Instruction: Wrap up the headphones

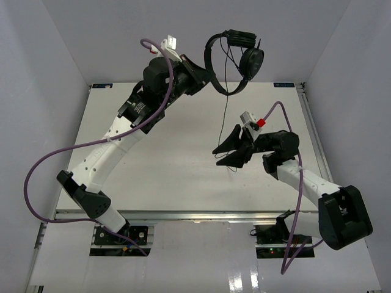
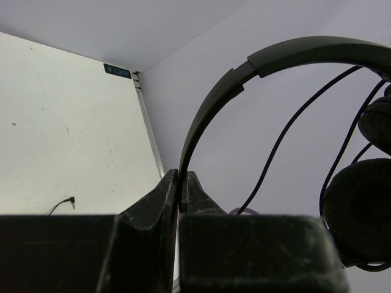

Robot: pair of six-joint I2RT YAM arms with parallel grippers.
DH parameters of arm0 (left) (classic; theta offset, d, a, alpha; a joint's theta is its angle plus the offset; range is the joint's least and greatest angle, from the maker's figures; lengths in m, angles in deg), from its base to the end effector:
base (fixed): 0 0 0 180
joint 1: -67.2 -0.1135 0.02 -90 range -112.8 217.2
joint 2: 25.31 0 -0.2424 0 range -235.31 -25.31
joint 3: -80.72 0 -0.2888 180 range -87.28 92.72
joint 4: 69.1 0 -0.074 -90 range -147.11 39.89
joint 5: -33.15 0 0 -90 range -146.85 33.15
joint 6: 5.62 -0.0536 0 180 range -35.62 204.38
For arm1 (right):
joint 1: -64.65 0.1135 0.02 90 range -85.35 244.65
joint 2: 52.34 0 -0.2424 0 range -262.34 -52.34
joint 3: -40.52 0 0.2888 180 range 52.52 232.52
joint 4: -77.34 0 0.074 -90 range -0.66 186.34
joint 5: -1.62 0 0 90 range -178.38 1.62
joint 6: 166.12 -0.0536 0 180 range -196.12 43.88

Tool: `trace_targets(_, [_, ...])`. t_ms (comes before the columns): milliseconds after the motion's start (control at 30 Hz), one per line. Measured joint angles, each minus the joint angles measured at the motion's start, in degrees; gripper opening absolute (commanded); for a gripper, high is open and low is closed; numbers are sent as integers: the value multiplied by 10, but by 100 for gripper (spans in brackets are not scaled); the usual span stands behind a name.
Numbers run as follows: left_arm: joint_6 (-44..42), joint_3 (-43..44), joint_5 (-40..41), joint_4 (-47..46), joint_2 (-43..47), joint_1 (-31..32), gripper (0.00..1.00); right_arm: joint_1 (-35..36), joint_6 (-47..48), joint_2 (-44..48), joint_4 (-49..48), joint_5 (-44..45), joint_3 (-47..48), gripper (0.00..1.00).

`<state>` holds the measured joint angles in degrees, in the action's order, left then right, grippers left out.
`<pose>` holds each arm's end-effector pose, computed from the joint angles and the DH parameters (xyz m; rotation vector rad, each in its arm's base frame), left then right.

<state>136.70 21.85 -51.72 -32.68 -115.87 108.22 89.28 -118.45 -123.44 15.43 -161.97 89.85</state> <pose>0.3032 -0.2574 0.4898 -0.2505 1.7903 -1.1307 0.2311 0.1625 0.2932 -1.1898 1.0237 1.5001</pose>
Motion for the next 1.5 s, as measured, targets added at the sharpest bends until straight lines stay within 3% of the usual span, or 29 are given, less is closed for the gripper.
trace_targets(333, [-4,15,2,-1,0,0,0,33,77,37,33,-3,-45,47])
trace_targets(567, [-8,15,6,-2,-1,0,0,52,167,74,138,-16,-59,25])
trace_targets(733, [-19,15,20,0,-1,-2,0,55,314,117,316,-19,-57,14])
trace_targets(1067, [-70,-29,51,18,-1,-68,0,55,664,166,775,57,41,8])
trace_targets(1267, [-105,-89,56,38,-1,-117,0,53,801,187,950,127,76,8])
trace_targets(1500, [-171,-123,71,52,-1,-123,0,49,899,189,1088,222,146,8])
